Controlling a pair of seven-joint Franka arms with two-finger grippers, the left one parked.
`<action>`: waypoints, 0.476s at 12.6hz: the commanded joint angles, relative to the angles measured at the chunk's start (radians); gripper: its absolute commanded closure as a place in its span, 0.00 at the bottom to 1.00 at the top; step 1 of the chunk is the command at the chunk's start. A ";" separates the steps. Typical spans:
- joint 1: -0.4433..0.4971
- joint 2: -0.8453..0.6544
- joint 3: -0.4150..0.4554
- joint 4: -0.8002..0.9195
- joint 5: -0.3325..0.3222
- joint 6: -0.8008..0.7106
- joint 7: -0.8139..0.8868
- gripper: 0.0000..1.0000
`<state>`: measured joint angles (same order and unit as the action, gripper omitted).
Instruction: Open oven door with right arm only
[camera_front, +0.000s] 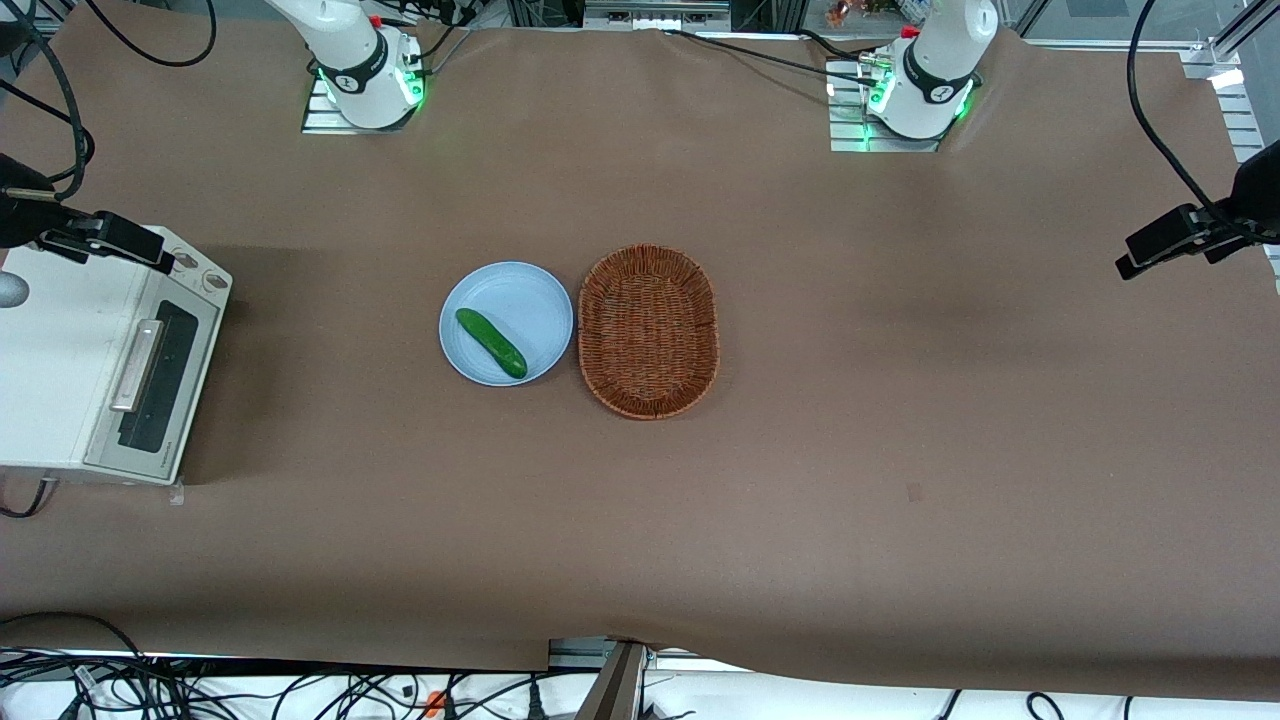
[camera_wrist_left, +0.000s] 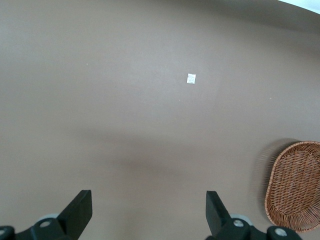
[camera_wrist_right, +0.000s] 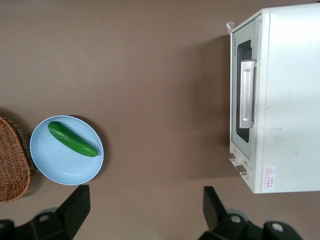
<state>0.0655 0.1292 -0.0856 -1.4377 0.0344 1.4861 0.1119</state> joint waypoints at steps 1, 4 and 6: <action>-0.013 -0.016 0.010 0.000 0.019 -0.016 -0.012 0.00; -0.015 -0.014 0.009 0.000 0.021 -0.018 -0.017 0.00; -0.015 -0.014 0.009 -0.001 0.021 -0.026 -0.017 0.00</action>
<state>0.0655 0.1271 -0.0856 -1.4376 0.0347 1.4785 0.1104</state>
